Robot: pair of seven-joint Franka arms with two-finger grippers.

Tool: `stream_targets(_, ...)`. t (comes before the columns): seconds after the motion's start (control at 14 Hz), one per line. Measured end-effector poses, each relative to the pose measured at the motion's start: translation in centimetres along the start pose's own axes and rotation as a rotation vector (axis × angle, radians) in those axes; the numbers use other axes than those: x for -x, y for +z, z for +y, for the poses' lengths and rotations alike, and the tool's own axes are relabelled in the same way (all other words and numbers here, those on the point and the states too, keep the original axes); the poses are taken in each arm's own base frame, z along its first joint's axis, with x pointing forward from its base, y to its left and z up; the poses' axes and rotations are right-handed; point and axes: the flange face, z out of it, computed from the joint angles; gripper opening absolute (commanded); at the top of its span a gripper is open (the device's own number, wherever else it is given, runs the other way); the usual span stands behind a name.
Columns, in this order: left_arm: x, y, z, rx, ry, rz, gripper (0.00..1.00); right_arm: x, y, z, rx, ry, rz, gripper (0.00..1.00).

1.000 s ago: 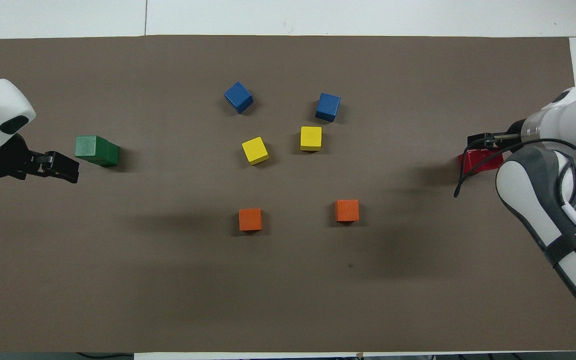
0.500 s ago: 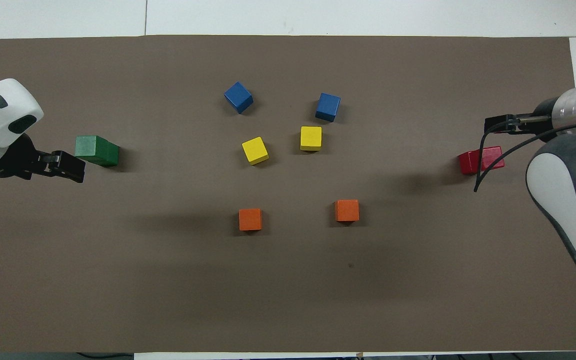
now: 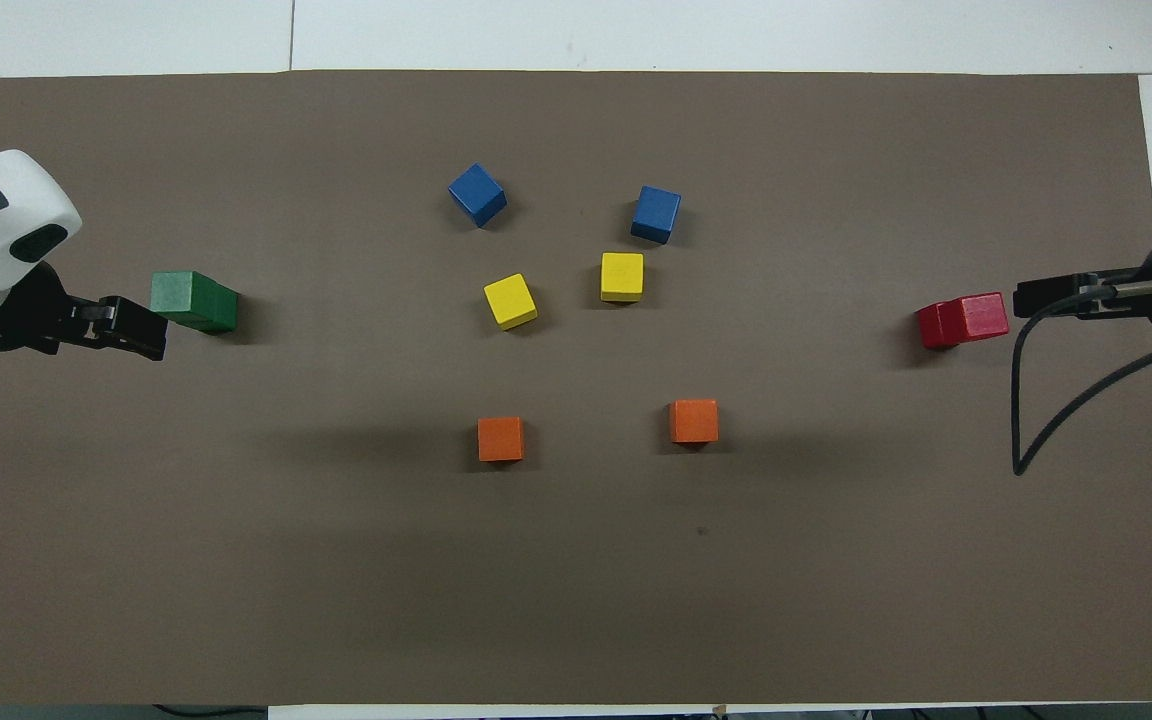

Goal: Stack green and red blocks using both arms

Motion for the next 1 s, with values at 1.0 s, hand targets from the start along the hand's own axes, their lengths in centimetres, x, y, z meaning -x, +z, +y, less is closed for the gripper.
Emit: stream_targets(1.0, -0.2, -2.3, -0.1, -0.002, -0.003, 0.057, 1.0, -1.7, -2.6, 1.3, -0.013, 0.018, -0.126, 1.0)
